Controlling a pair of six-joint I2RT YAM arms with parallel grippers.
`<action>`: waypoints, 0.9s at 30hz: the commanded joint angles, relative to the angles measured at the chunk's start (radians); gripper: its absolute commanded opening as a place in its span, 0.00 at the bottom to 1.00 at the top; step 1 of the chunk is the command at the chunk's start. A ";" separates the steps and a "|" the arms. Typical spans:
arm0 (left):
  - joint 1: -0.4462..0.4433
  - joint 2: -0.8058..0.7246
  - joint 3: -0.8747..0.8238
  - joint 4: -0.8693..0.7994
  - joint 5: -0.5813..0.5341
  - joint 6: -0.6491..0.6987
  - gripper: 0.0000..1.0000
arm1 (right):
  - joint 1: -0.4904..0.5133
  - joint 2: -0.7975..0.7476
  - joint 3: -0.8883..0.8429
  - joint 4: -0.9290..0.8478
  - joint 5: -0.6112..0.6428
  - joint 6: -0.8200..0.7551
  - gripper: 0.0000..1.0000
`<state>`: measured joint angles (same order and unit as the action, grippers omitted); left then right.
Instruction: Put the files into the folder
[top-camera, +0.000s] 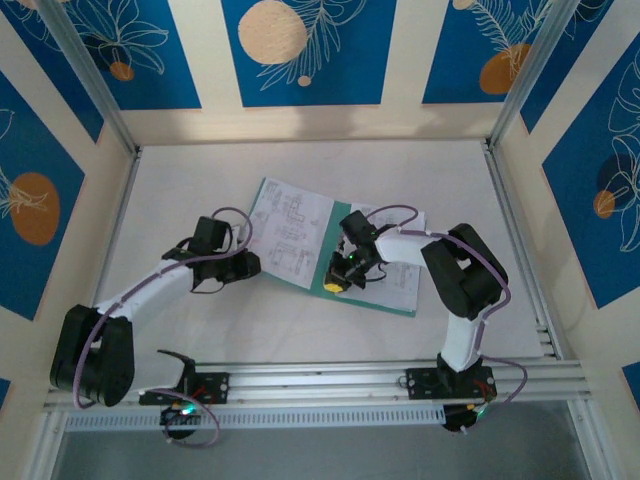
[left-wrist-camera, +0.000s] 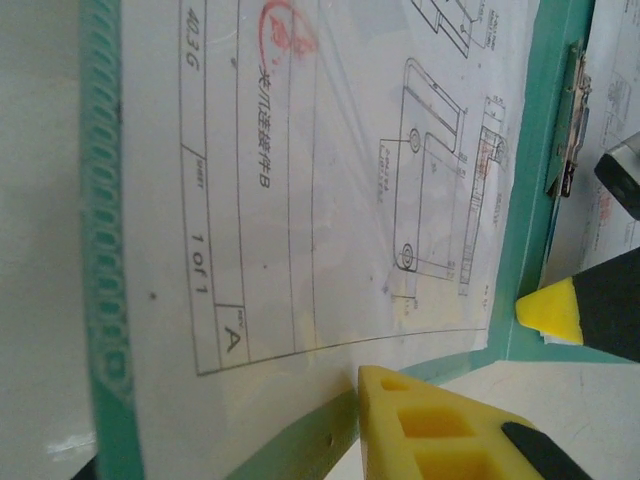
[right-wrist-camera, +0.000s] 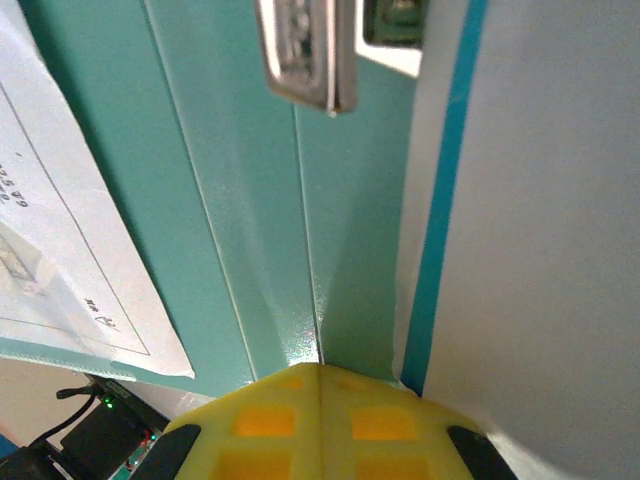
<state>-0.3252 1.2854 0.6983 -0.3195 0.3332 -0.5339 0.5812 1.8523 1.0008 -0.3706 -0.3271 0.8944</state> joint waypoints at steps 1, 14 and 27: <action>-0.009 -0.018 -0.015 0.053 0.027 -0.022 0.18 | 0.007 0.092 -0.035 -0.095 0.126 -0.020 0.00; -0.010 -0.110 -0.140 0.281 0.081 -0.128 0.00 | -0.003 0.104 -0.017 -0.104 0.114 -0.039 0.00; -0.011 -0.274 -0.128 0.067 -0.054 -0.100 0.00 | 0.041 -0.088 0.107 -0.185 0.133 -0.104 0.30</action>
<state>-0.3367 1.0542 0.5346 -0.1516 0.3569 -0.6704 0.6140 1.8420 1.0752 -0.4595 -0.2653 0.8104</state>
